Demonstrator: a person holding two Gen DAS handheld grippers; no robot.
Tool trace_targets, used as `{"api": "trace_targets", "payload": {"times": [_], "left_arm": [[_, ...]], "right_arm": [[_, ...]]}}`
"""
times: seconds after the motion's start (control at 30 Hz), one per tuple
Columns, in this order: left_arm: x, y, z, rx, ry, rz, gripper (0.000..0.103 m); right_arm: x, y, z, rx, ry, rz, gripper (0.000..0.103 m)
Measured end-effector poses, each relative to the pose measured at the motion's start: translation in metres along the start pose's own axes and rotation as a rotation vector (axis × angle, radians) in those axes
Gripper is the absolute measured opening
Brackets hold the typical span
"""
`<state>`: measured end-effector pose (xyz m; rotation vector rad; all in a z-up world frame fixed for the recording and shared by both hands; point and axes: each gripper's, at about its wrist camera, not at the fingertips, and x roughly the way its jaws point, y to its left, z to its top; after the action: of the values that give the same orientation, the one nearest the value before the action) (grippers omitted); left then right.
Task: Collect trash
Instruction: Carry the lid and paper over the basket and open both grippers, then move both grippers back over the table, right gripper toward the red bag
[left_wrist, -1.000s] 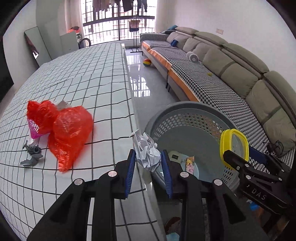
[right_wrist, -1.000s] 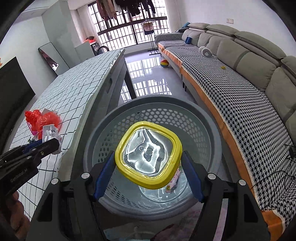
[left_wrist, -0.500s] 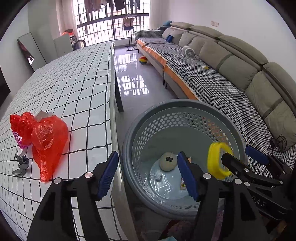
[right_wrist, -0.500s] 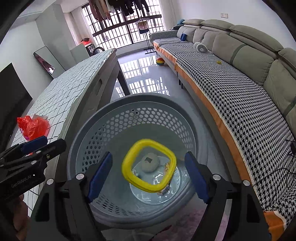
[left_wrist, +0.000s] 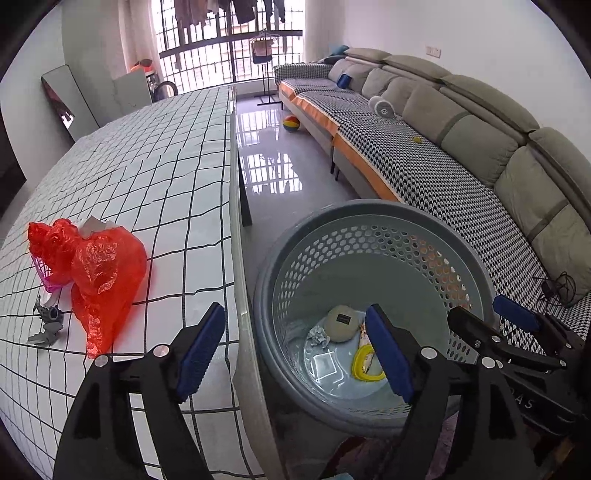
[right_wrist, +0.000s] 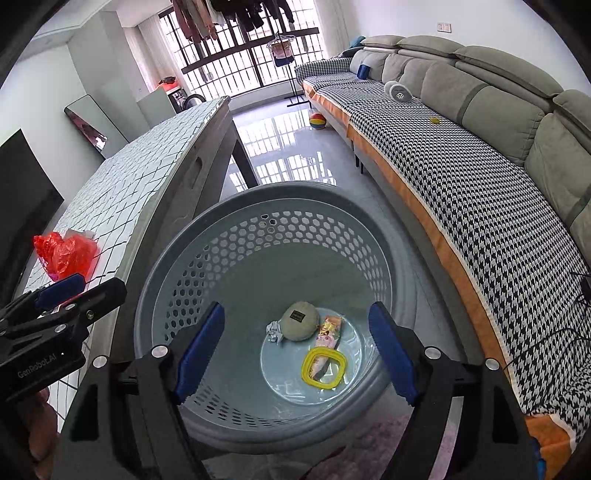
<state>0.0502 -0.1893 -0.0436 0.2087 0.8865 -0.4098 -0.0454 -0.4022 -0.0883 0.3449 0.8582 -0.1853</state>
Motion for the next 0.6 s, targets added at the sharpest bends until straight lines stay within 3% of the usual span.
{"api": "trace_targets", "payload": {"times": [0.23,0.6], "left_arm": [[-0.01,0.006,-0.002,-0.023,-0.021,0.015,0.093],[-0.024,0.019,-0.005,-0.055,-0.049,-0.008,0.097]], "right_arm": [[-0.008,0.002,0.0,-0.002,-0.014,0.0,0.077],[-0.025,0.008,-0.005,-0.001,-0.039,-0.013,0.077]]}}
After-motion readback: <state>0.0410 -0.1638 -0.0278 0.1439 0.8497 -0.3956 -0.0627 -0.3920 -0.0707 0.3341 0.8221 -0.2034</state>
